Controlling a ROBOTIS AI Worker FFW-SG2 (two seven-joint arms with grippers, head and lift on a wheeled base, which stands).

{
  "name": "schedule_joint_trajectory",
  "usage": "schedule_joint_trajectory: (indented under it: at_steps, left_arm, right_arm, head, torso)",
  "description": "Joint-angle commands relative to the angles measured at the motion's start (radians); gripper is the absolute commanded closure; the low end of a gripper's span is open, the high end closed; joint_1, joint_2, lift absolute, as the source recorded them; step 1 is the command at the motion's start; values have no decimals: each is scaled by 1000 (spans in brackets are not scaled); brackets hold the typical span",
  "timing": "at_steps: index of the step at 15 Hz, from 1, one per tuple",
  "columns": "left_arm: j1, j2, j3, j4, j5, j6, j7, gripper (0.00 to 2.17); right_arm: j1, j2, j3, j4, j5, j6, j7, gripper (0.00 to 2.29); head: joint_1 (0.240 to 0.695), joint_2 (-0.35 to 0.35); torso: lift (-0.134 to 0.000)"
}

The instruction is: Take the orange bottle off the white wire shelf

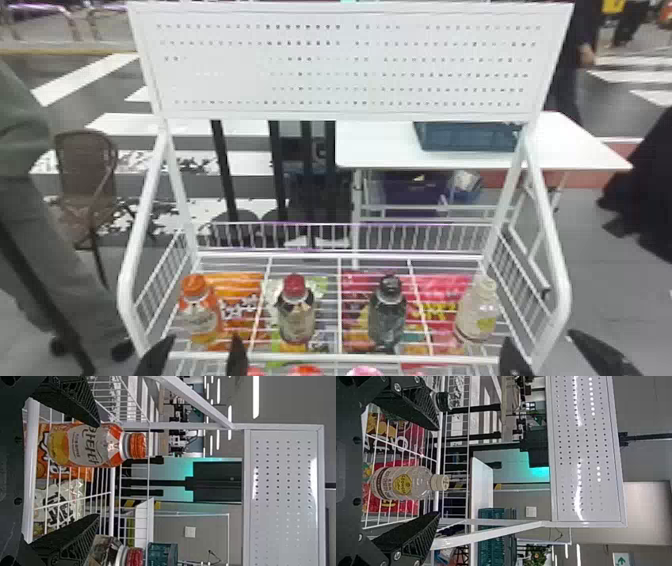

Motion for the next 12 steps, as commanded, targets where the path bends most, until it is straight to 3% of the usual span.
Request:
schedule_joint_trajectory:
  at_steps: [1, 7, 12]
  left_arm:
    - [-67, 1, -4, 100, 20, -2, -7, 90]
    - [-201, -1, -31, 324, 40, -103, 11, 90]
    - [-251, 6, -31, 395, 63, -109, 6, 90]
  right_arm:
    - [0, 1, 1, 0, 1, 0, 1, 144]
    - [13, 1, -1, -5, 4, -3, 1, 144]
    - [22, -4, -6, -11, 7, -3, 1, 144]
  head:
    - [499, 0]
    - [499, 0]
    - [499, 0]
  torso:
    - [0]
    - [0]
    - [0]
